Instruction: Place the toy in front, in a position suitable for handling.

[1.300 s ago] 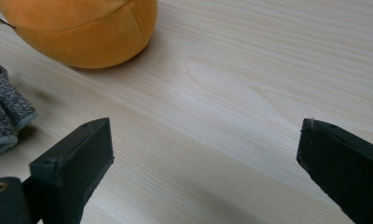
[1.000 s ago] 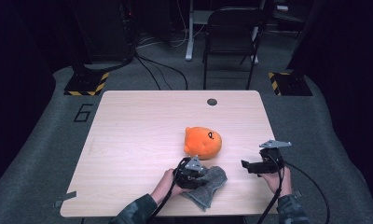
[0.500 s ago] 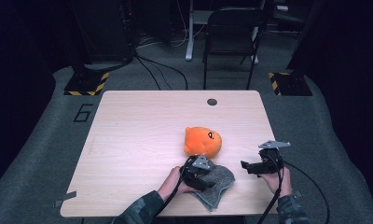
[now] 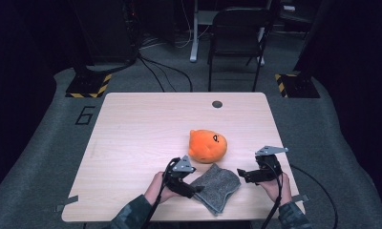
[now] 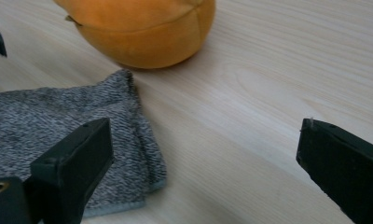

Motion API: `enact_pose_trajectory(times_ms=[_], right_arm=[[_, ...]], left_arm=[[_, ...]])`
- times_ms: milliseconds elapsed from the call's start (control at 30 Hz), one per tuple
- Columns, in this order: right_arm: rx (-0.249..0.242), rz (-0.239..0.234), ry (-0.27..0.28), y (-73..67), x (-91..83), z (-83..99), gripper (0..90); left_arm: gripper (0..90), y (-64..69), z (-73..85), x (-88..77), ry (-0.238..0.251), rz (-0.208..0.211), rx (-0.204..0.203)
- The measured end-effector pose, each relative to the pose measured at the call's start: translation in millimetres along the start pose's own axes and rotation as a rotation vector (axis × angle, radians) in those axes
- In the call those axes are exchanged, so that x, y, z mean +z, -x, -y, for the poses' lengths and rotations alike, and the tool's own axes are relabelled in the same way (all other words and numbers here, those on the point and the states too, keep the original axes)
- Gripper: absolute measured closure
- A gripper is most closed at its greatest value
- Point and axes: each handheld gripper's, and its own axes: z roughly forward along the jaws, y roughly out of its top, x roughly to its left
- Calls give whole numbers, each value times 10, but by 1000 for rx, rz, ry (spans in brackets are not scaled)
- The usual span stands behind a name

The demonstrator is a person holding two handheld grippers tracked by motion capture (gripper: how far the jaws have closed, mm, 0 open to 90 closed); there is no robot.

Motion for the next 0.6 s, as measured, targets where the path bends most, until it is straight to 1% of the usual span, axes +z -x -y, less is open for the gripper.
enact_pose_trajectory(times_ms=[33, 67, 133, 167, 233, 267, 300, 333, 367, 400, 433, 467, 500, 533, 567, 600], right_arm=[[-4, -5, -1, -30, 6, -5, 33], [-4, -5, -1, -30, 6, -5, 33], [-13, -19, -5, -102, 28, -14, 32], [-27, -29, -11, -161, 47, -16, 32], [-41, -43, -21, -239, 75, -20, 30], [-41, -43, -21, -239, 75, -20, 30], [-61, -56, -25, -317, 106, -29, 30], [-61, -56, -25, -317, 106, -29, 30], [-67, -61, -29, -363, 121, -35, 30], [-92, -75, -35, -465, 161, -57, 29], [-100, -83, -35, -523, 184, -66, 30], [-123, -88, -33, -573, 208, -78, 30], [-129, -88, -46, -634, 228, -88, 29], [-152, -97, -44, -679, 261, -99, 27], [-160, -98, -51, -733, 291, -108, 25], [-184, -102, -51, -773, 328, -117, 22]], left_arm=[[200, -23, 38, -46, 5, -17, -12], [200, -50, 77, -90, 6, -33, -24], [166, -114, 157, -174, 7, -74, -51], [153, -186, 244, -246, 6, -108, -77], [150, -259, 330, -322, 16, -135, -107], [147, -259, 330, -322, 16, -135, -107], [135, -293, 370, -356, 14, -154, -115], [135, -325, 411, -387, 15, -174, -126], [124, -355, 452, -418, 21, -197, -139], [114, -429, 534, -470, 33, -231, -170], [113, -467, 569, -496, 38, -251, -182], [113, -501, 600, -513, 49, -271, -202], [113, -538, 621, -534, 47, -264, -221], [113, -569, 635, -543, 48, -271, -230], [113, -593, 647, -549, 52, -281, -236], [113, -607, 655, -546, 52, -281, -244]])
